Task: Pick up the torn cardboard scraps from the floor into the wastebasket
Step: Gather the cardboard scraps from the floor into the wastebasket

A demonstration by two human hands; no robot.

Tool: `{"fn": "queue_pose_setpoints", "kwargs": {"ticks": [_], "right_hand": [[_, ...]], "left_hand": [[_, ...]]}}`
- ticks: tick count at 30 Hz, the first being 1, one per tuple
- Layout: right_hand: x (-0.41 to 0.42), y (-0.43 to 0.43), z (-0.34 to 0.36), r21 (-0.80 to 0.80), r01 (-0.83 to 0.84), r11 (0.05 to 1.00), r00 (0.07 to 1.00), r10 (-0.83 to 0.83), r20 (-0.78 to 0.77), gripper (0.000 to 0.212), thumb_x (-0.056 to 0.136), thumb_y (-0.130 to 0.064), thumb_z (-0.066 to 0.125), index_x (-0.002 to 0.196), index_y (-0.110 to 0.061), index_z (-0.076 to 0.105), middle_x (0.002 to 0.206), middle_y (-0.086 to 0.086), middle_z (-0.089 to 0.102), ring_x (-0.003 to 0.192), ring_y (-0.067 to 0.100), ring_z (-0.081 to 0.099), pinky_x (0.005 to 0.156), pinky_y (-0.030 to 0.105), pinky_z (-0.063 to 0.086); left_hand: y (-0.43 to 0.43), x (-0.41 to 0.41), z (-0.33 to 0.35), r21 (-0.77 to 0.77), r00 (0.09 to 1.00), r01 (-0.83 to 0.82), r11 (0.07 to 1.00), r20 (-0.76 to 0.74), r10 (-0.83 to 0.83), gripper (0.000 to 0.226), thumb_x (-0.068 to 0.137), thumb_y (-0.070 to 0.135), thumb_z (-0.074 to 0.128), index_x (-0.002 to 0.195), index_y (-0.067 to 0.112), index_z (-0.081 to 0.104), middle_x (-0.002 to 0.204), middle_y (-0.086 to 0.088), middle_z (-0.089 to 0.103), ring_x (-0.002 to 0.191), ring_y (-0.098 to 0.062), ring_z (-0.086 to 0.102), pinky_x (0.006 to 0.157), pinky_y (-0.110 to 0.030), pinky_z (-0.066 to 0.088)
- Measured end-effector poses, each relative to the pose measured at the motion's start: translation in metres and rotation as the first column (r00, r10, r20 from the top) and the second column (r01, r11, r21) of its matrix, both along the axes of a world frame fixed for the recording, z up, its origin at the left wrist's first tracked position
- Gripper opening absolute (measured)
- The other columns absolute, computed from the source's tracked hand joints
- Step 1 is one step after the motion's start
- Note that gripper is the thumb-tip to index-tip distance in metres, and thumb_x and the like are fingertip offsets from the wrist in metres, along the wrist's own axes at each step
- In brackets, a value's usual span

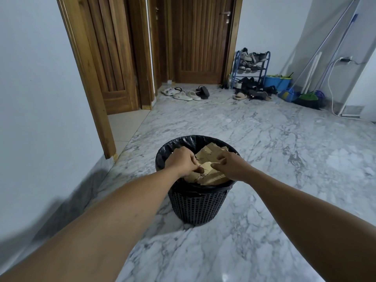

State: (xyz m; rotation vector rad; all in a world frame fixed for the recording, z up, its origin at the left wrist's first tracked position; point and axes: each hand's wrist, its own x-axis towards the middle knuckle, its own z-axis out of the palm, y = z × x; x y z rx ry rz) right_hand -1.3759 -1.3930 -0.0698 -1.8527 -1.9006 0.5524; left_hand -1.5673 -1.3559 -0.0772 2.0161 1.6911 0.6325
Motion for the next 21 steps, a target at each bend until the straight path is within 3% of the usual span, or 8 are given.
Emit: {"fn": "queue_pose_setpoints", "kwargs": {"ticks": [3,5,6,8,10,12,17,21], "right_hand": [[0.001,-0.001,-0.001,0.018,0.005,1.0,1.0,-0.005,-0.025,0.049,0.09,-0.043,0.067,0.126,-0.012,0.057,0.108,0.001,0.057,0.097,0.019,0.056,0.078,0.028,0.042],[0.002,-0.001,-0.001,0.026,0.014,1.0,0.999,-0.013,-0.032,0.048,0.09,-0.042,0.067,0.126,-0.011,0.057,0.112,0.004,0.061,0.102,0.022,0.058,0.081,0.029,0.044],[0.002,-0.001,0.0,0.031,0.023,0.999,0.999,-0.022,-0.035,0.048,0.09,-0.041,0.067,0.126,-0.011,0.057,0.113,0.005,0.063,0.103,0.023,0.059,0.082,0.03,0.046],[0.004,0.0,0.001,0.06,0.054,0.997,0.998,-0.051,-0.041,0.046,0.09,-0.039,0.067,0.125,-0.011,0.058,0.111,0.006,0.065,0.1,0.022,0.06,0.081,0.032,0.047],[0.009,0.0,0.002,0.092,0.11,0.99,0.994,-0.107,-0.037,0.044,0.089,-0.036,0.068,0.123,-0.011,0.059,0.109,0.006,0.066,0.093,0.02,0.059,0.075,0.03,0.045],[0.015,-0.001,0.001,0.095,0.193,0.976,0.981,-0.191,-0.031,0.041,0.086,-0.031,0.07,0.121,-0.012,0.06,0.108,0.007,0.066,0.089,0.021,0.058,0.071,0.03,0.046],[0.015,-0.01,-0.004,-0.142,0.362,0.921,0.931,-0.351,0.099,0.067,0.076,-0.037,0.075,0.126,-0.009,0.042,0.123,0.015,0.052,0.108,0.033,0.056,0.076,0.043,0.056],[-0.003,-0.021,-0.01,-0.541,0.177,0.822,0.92,-0.333,-0.206,0.08,0.079,-0.027,0.077,0.135,-0.01,0.022,0.11,0.015,0.06,0.078,0.031,0.071,0.059,0.044,0.061]], "left_hand": [[-0.002,0.005,0.006,0.056,0.998,-0.039,0.998,0.059,0.036,0.028,0.077,0.044,0.079,0.064,0.022,0.068,0.065,0.008,0.067,0.051,-0.008,0.057,0.051,-0.025,0.046],[-0.001,0.008,0.009,0.053,0.994,-0.06,0.997,0.091,0.055,0.032,0.094,0.044,0.059,0.114,0.022,0.071,0.079,0.001,0.069,0.047,-0.01,0.049,0.05,-0.024,0.039],[0.002,0.008,0.007,0.028,0.994,-0.064,0.998,0.089,0.061,0.045,0.098,0.043,0.051,0.139,0.024,0.052,0.094,-0.003,0.07,0.052,-0.013,0.053,0.054,-0.027,0.042],[0.006,0.008,0.003,-0.014,0.994,-0.1,0.995,0.05,0.1,0.063,0.1,0.048,0.042,0.154,0.028,0.018,0.127,-0.006,0.061,0.085,-0.024,0.065,0.076,-0.041,0.052],[0.008,0.003,-0.001,-0.018,0.985,-0.168,0.986,-0.026,0.168,0.066,0.098,0.054,0.04,0.154,0.03,0.015,0.15,-0.005,0.042,0.126,-0.033,0.05,0.102,-0.055,0.039],[0.004,-0.006,0.0,-0.004,0.969,-0.212,0.977,-0.128,0.21,0.064,0.096,0.054,0.044,0.152,0.029,0.025,0.153,-0.005,0.036,0.139,-0.035,0.031,0.109,-0.057,0.026],[-0.002,-0.038,-0.008,-0.079,0.916,-0.306,0.949,-0.298,0.27,0.058,0.09,0.047,0.057,0.14,0.023,0.042,0.15,-0.009,0.027,0.134,-0.037,0.028,0.106,-0.054,0.031],[-0.002,-0.05,-0.016,-0.305,0.957,-0.273,0.912,0.013,0.291,0.032,0.09,0.025,0.058,0.114,0.005,0.053,0.126,-0.019,0.053,0.089,-0.029,0.056,0.072,-0.037,0.049]]}}
